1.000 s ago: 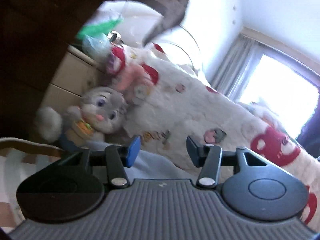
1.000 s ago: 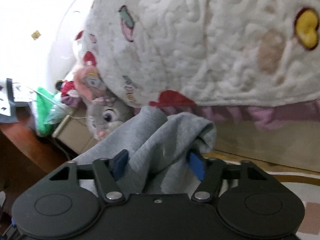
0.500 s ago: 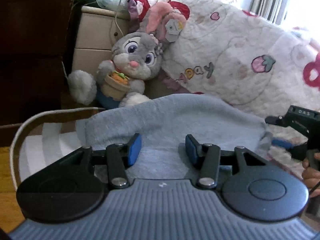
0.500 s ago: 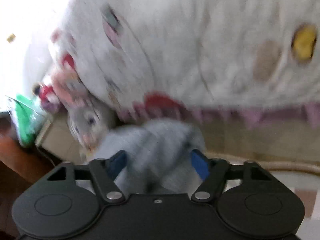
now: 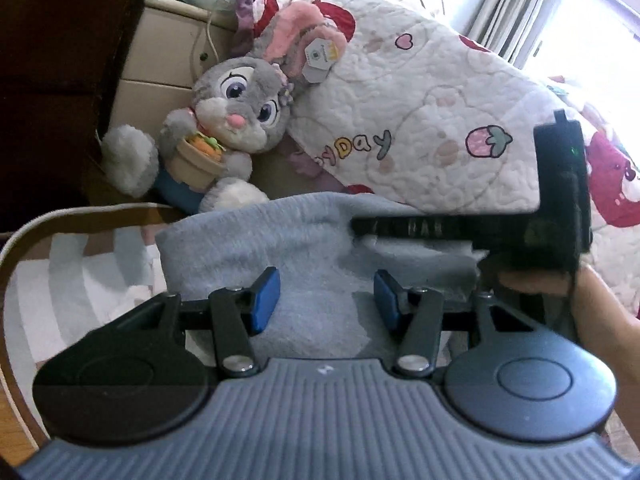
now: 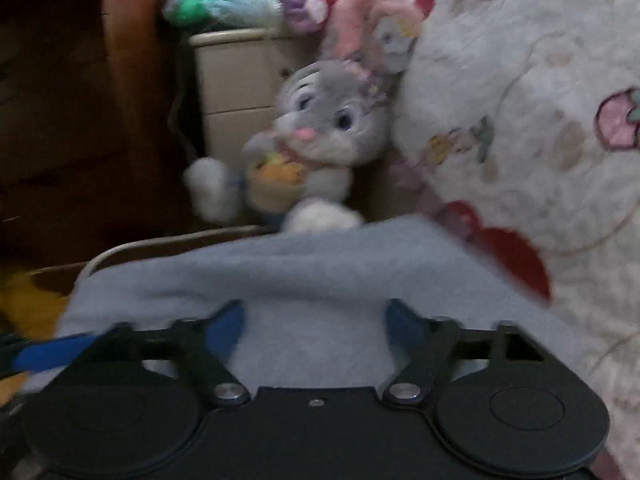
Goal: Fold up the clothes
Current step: 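Lower the sweatshirt onto the stack of folded clothes and open both grippers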
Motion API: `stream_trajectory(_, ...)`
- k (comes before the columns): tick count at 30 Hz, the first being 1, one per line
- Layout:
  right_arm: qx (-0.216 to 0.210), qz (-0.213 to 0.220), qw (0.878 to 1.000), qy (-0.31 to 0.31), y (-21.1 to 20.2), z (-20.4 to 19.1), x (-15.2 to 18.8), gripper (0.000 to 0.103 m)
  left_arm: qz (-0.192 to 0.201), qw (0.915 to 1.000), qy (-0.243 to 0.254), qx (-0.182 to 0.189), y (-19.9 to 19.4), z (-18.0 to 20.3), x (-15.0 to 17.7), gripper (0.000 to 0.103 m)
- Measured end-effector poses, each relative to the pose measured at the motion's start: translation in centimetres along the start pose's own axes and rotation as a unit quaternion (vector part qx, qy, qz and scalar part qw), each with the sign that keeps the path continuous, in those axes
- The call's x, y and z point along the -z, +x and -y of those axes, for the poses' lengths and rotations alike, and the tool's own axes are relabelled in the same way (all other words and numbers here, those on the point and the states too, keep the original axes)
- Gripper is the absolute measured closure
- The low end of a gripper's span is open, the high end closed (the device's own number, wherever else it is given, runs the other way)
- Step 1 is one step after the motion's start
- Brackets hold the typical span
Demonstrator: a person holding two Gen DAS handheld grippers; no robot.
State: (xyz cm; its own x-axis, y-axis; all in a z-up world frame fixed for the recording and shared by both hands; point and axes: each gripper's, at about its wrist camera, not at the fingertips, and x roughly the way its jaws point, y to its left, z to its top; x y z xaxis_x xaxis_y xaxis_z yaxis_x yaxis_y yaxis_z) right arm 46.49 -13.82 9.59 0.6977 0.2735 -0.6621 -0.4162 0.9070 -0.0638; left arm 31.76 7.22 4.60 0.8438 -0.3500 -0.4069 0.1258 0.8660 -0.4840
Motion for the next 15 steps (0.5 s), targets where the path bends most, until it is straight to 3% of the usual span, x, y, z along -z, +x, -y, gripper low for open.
stream_trajectory(4,0.090,0.042,0.991,0.088,-0.9,3.8,0.6,0.018,0.013,0.9992,-0.029,0.024,-0.5,-1.0,-0.1,0.049)
stream_trajectory(7,0.127,0.080,0.974,0.170,-2.8,7.3,2.6,0.023,0.028,0.9988,-0.025,0.030,-1.0,-1.0,-0.1,0.041)
stream_trajectory(9,0.125,0.139,0.951,0.246,-5.6,9.4,4.7,0.021,0.029,0.9989,-0.023,0.028,-1.2,-0.6,-0.2,0.038)
stream_trajectory(12,0.107,0.184,0.920,0.328,-8.9,11.1,8.3,0.020,0.028,0.9994,-0.013,0.017,-1.6,0.1,-0.2,0.037)
stream_trajectory(15,0.040,0.163,0.908,0.383,-9.6,11.9,11.7,0.015,0.031,0.9995,-0.001,0.004,-1.5,0.8,-0.2,0.037)
